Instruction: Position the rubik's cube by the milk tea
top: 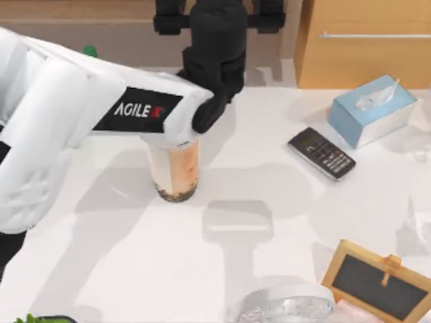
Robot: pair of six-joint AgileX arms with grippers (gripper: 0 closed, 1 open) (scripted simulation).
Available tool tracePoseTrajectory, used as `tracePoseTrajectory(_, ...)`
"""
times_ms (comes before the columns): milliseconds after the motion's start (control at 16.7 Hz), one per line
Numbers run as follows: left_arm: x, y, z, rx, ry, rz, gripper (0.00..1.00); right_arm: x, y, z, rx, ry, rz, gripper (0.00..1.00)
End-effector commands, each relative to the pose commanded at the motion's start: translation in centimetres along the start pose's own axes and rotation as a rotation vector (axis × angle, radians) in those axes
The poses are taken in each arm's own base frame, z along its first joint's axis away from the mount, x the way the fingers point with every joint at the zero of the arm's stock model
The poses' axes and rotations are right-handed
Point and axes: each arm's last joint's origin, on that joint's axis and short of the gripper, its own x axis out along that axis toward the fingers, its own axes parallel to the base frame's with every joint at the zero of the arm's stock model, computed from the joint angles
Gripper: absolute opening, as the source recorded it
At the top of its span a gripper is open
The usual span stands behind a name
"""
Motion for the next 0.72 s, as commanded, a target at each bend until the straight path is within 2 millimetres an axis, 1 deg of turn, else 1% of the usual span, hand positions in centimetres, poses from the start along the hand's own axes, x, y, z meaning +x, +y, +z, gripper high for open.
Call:
tracePoseTrajectory(120,1.1,-0.1,-0.8,0.0,0.001,0.0,1.0,0.0,0.0,0.0,0.0,0.0,0.0,1.0)
tracePoseTrajectory(240,1.6,-0.2,-1.8,0.0,0.004,-0.002,1.0,0.0,0.0,0.0,0.0,0.0,0.0,1.0)
tracePoseTrajectory(480,1.7,-0.2,-2.0,0.0,0.005,-0.003,1.0,0.0,0.0,0.0,0.0,0.0,0.0,1.0)
tracePoseTrajectory(720,1.7,-0.2,-2.0,0.0,0.005,-0.003,0.7,0.0,0.0,0.0,0.0,0.0,0.0,1.0)
